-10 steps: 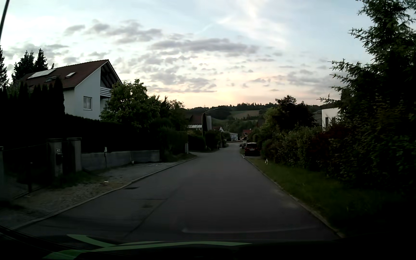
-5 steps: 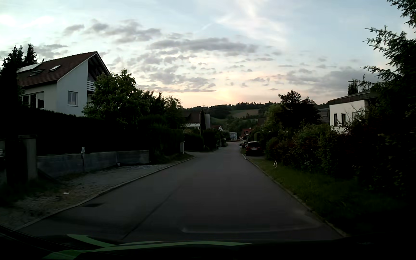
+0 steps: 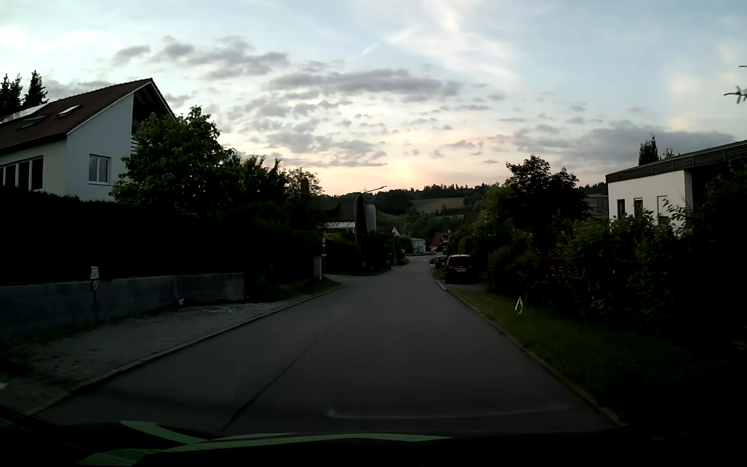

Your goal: Follow the waypoints while adhering to traffic rules and regulations

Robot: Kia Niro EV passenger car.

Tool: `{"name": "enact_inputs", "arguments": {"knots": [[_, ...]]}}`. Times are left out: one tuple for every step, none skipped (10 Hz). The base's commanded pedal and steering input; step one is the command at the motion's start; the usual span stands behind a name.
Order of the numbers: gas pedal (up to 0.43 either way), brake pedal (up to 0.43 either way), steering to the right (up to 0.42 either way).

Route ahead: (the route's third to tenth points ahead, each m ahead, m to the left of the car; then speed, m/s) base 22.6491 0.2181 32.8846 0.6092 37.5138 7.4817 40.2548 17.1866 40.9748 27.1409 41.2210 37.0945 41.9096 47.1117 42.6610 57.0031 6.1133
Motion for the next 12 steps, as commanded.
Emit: {"name": "enact_inputs", "arguments": {"knots": [[0.0, 0.0, 0.0], [0.0, 0.0, 0.0], [0.0, 0.0, 0.0], [0.0, 0.0, 0.0], [0.0, 0.0, 0.0], [0.0, 0.0, 0.0], [0.0, 0.0, 0.0], [0.0, 0.0, 0.0], [0.0, 0.0, 0.0], [0.0, 0.0, 0.0], [0.0, 0.0, 0.0], [0.0, 0.0, 0.0]]}}
